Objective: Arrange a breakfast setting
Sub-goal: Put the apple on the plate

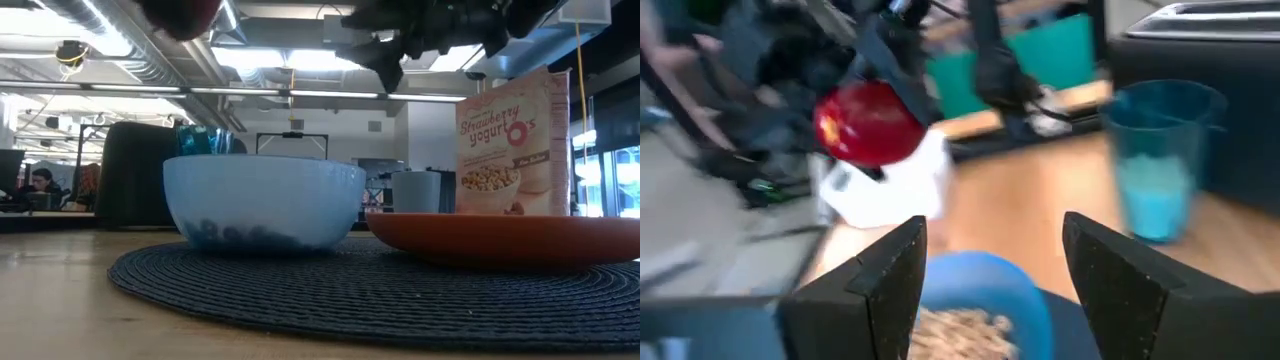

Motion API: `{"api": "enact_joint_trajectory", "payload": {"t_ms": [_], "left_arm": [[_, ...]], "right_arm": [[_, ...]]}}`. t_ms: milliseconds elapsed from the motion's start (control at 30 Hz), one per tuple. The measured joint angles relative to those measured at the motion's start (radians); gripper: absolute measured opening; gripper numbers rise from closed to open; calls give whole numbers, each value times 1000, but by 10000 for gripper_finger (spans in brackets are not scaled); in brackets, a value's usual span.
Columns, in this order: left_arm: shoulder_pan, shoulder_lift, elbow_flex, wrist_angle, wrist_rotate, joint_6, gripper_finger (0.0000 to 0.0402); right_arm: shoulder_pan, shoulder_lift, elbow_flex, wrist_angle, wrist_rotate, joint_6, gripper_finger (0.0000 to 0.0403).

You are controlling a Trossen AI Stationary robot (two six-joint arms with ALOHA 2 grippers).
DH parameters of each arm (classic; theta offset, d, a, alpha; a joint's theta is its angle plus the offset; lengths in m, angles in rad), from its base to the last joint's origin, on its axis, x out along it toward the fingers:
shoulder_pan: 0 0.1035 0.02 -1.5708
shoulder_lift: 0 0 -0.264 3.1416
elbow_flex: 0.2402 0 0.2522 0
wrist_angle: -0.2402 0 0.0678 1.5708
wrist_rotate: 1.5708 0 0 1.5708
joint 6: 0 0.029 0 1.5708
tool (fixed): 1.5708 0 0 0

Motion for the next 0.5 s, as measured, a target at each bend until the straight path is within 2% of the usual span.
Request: {"api": "enact_joint_trajectory", "payload": {"t_ms": [167, 367, 500], "left_arm": [[14, 20, 1, 150, -142, 414, 306], [46, 71, 1, 284, -299, 760, 306], [75, 122, 1, 310, -398, 1001, 306]], "right_arm": [[0, 11, -31, 178, -180, 104, 225], [13, 65, -33, 222, -186, 76, 231], [27, 137, -33, 287, -202, 134, 272]]}}
